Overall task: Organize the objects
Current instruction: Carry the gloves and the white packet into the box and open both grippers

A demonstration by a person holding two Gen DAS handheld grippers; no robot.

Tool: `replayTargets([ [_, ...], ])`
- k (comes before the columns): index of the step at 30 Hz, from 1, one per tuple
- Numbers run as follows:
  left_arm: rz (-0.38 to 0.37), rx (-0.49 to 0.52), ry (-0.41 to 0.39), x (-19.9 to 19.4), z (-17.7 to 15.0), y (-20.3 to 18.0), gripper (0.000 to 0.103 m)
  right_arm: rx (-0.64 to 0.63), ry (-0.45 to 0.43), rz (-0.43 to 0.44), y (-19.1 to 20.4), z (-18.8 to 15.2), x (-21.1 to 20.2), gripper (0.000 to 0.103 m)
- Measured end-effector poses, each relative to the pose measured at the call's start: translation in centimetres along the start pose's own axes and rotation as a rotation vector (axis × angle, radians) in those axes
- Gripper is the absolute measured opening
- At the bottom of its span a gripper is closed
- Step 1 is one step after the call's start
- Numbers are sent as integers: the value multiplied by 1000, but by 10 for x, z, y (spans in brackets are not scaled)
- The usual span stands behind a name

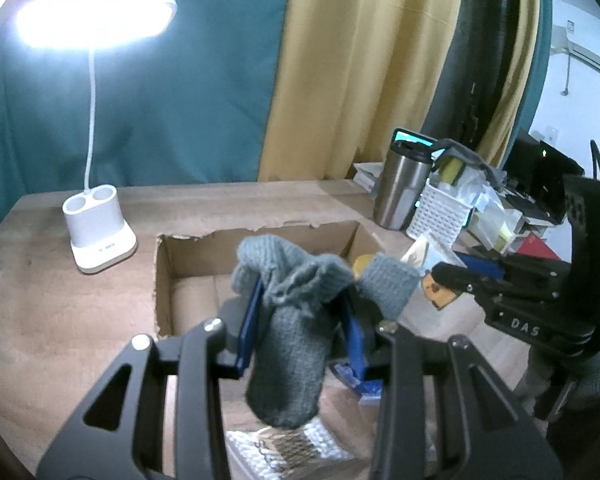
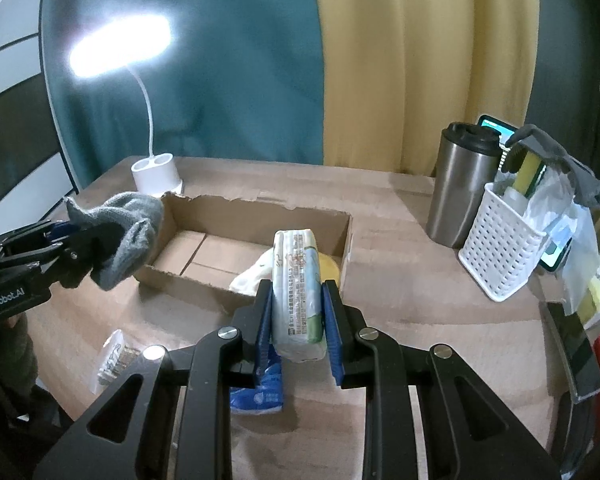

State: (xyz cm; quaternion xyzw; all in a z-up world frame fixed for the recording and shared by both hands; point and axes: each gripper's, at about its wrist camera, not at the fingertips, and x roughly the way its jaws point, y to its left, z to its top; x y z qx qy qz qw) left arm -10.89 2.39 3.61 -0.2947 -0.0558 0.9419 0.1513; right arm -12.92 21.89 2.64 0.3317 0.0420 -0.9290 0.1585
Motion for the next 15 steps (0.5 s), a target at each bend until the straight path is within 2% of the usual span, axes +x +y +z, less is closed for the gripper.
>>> replayTargets([
  [15, 25, 4, 17, 30, 12, 1, 38, -10, -12, 1, -15, 19, 20, 26],
])
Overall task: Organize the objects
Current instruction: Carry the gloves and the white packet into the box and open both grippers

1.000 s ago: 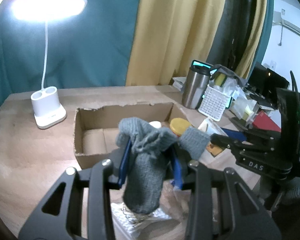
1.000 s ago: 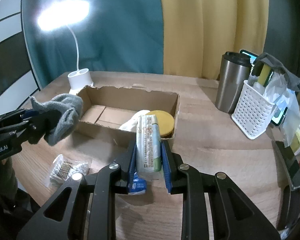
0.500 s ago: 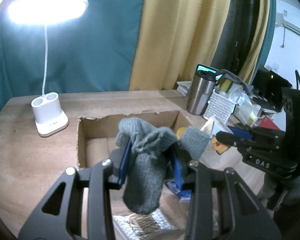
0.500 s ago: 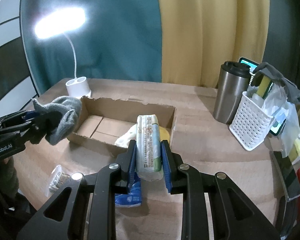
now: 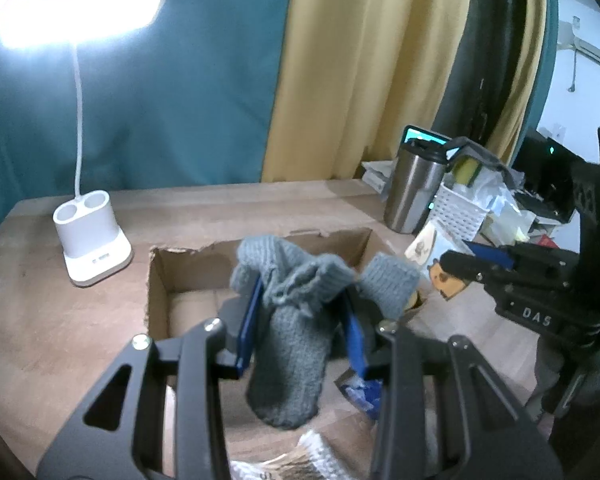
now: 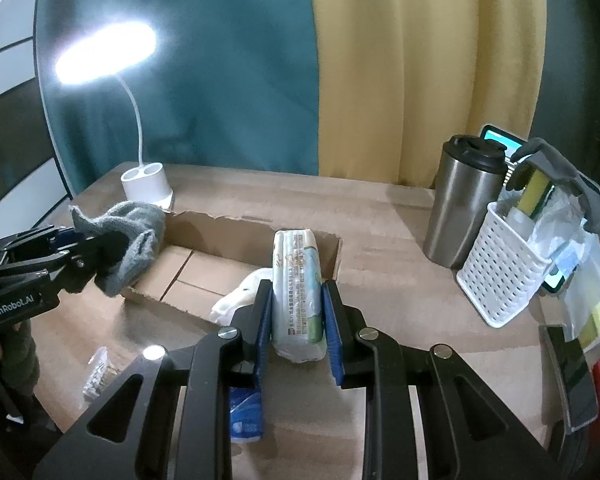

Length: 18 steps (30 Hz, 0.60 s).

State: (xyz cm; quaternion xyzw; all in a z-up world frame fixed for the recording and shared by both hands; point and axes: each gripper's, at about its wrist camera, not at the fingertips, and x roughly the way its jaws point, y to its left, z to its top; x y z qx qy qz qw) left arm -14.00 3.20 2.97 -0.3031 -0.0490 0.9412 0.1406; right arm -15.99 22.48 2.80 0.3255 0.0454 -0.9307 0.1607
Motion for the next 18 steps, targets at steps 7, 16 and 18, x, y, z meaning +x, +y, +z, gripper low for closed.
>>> replayTargets([
  [7, 7, 4, 21, 19, 4, 0, 38, 3, 1, 4, -6, 7, 12, 26],
  [16, 6, 4, 53, 43, 4, 0, 38, 6, 12, 9, -15, 16, 32, 26],
  [18, 6, 1, 59, 46, 4, 0, 38, 7, 12, 10, -16, 17, 33, 26],
])
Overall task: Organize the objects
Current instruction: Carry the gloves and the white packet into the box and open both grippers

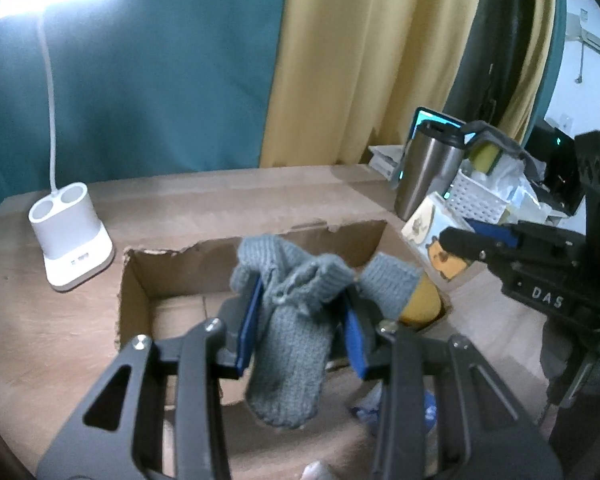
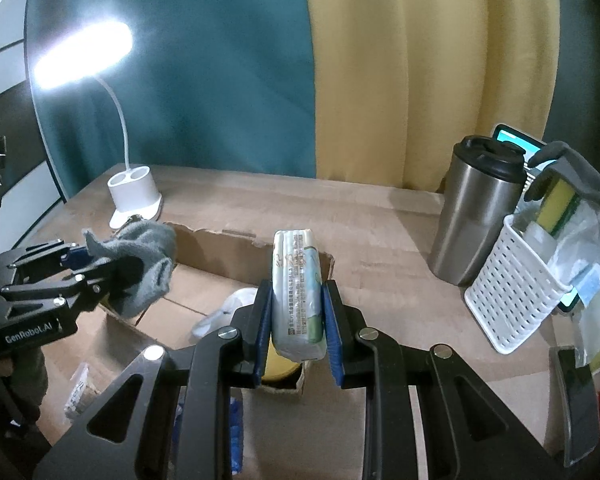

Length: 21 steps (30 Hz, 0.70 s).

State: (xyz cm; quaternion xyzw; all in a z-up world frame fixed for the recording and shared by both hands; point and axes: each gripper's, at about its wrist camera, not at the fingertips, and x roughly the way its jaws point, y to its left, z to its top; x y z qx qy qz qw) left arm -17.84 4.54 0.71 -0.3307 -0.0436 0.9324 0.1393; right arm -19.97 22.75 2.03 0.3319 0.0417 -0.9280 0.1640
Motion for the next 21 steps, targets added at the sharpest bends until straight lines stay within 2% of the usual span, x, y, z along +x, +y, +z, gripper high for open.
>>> replayTargets([
  [21, 5, -21, 88, 42, -7, 9, 40, -12, 28, 21, -6, 5, 37, 26],
])
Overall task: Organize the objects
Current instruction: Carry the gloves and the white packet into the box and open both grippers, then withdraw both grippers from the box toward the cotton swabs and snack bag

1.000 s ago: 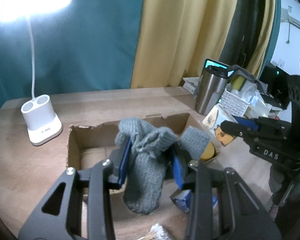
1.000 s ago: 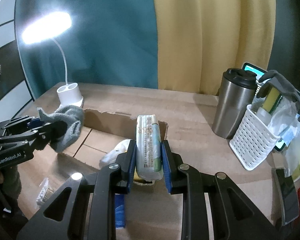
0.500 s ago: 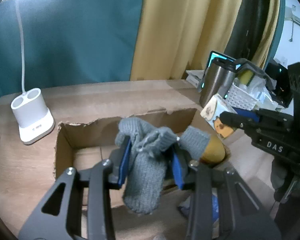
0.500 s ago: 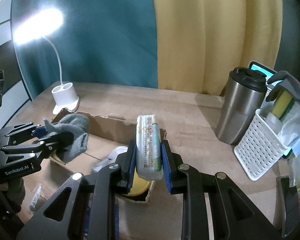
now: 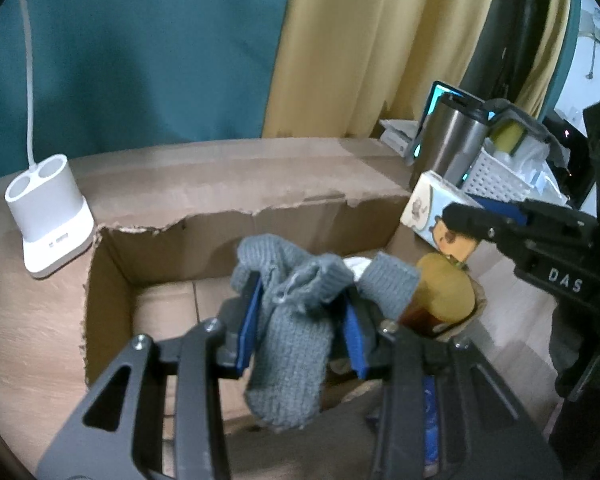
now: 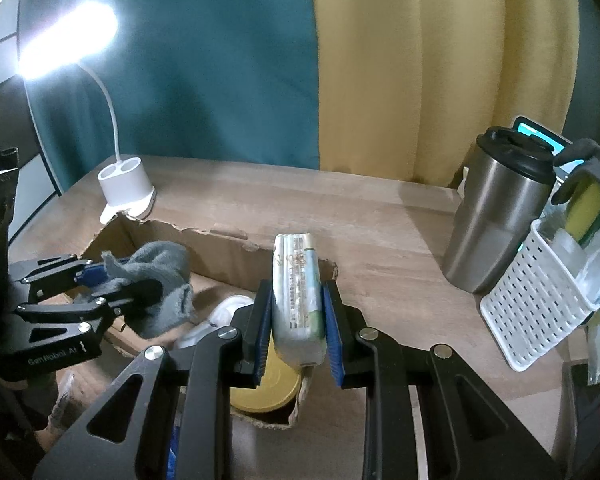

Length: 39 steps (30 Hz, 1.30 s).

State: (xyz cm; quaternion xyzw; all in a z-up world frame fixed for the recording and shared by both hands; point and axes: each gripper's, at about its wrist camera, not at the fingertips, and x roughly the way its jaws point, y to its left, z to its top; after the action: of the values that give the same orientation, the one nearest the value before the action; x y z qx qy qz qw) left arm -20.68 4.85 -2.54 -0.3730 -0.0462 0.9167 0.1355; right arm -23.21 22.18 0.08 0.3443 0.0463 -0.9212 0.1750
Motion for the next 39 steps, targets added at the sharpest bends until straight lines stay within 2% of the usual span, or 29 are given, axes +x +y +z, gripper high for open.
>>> replayTargets([
  [7, 6, -10, 24, 7, -1, 1, 43, -1, 9, -6, 0, 2, 5, 27],
  [13, 1, -12, 28, 7, 1, 1, 57, 3, 5, -20, 0, 4, 3, 37],
  [27, -7, -7, 0, -10, 0, 0, 59, 22, 7, -68, 6, 2, -5, 37],
  [33, -6, -4, -16, -23, -2, 1, 59, 25, 4, -56, 9, -2, -17, 45],
  [39, -5, -4, -36, -39, -6, 0, 59, 29, -6, -68, 15, -6, -29, 46],
])
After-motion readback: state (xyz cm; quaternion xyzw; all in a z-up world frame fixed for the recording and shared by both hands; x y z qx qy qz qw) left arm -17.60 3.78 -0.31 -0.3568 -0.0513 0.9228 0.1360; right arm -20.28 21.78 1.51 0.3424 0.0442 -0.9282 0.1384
